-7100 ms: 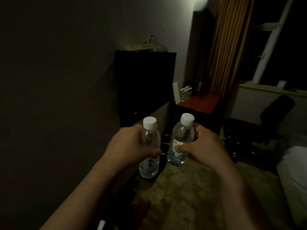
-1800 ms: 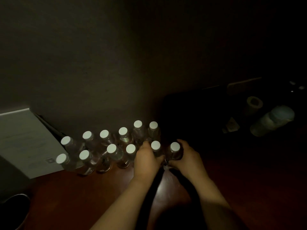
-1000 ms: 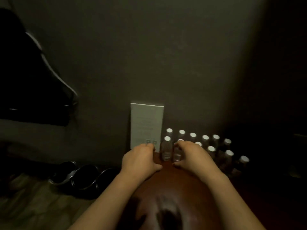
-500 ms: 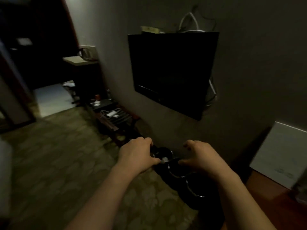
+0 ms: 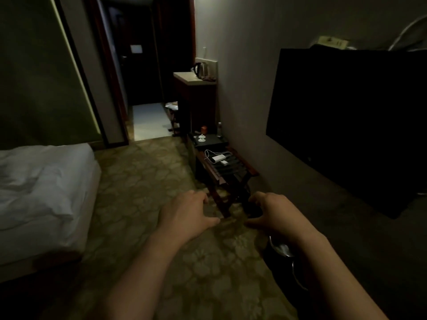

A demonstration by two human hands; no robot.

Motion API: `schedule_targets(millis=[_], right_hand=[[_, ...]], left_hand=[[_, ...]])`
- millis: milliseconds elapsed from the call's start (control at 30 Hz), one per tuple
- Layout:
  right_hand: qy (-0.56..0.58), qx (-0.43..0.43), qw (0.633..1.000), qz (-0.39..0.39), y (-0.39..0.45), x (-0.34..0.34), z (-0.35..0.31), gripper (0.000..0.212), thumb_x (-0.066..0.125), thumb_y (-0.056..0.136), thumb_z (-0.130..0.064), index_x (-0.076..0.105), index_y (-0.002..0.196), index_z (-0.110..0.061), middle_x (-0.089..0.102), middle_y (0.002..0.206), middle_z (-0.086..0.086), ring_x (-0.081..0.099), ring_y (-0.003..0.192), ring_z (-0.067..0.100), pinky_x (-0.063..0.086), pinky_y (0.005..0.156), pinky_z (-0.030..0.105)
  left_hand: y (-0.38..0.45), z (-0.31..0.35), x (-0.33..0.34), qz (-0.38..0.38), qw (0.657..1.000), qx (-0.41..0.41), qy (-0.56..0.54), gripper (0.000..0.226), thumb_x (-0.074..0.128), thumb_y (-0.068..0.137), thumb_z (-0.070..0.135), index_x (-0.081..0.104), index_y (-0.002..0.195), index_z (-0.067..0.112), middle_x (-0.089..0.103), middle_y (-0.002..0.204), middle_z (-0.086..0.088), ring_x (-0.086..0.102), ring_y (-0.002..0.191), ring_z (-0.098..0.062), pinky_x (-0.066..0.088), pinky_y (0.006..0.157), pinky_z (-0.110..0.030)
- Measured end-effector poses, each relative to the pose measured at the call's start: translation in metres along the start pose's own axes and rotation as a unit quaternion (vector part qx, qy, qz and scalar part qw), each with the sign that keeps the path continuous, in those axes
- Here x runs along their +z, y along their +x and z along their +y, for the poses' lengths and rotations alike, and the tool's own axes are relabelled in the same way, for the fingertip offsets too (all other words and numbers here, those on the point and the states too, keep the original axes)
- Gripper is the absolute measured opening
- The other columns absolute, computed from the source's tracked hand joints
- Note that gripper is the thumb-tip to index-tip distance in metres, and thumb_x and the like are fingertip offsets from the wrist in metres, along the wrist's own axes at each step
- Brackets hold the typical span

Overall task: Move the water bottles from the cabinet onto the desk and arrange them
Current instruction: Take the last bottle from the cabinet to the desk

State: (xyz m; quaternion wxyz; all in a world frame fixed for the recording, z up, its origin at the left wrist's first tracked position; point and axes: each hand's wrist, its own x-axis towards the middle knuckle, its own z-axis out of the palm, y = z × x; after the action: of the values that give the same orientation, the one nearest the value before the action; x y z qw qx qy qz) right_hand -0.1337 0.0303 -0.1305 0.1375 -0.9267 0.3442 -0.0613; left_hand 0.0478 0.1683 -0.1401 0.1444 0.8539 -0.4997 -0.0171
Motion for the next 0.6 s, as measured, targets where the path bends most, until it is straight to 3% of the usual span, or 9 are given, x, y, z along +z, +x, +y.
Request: schedule_targets(millis=[233, 600], right_hand=[[0.043, -0.028, 0.999, -0.007, 0.161, -0.002, 0.008, 0.055, 0.077, 0.077, -0.047, 0.055, 0.125, -0.030, 0.059, 0.113, -0.005, 0.061, 0.087, 0.010, 0.056, 0.073, 0.029], [0.047, -0.036, 0.998, 0.004, 0.419, -0.014, 0.030, 0.063, 0.079, 0.072, -0.050, 0.057, 0.127, -0.030, 0.063, 0.118, -0.005, 0.061, 0.100, 0.014, 0.053, 0.079, 0.030]], left_hand=[[0.137, -0.041, -0.006, 0.019, 0.999, -0.031, 0.039, 0.062, 0.064, 0.071, 0.070, 0.060, 0.121, 0.034, 0.060, 0.122, 0.007, 0.058, 0.109, -0.016, 0.052, 0.085, -0.036], [0.378, -0.095, -0.008, 0.043, 0.997, -0.060, 0.028, 0.057, 0.066, 0.071, 0.068, 0.060, 0.119, 0.037, 0.060, 0.118, 0.010, 0.057, 0.103, -0.012, 0.053, 0.083, -0.038]])
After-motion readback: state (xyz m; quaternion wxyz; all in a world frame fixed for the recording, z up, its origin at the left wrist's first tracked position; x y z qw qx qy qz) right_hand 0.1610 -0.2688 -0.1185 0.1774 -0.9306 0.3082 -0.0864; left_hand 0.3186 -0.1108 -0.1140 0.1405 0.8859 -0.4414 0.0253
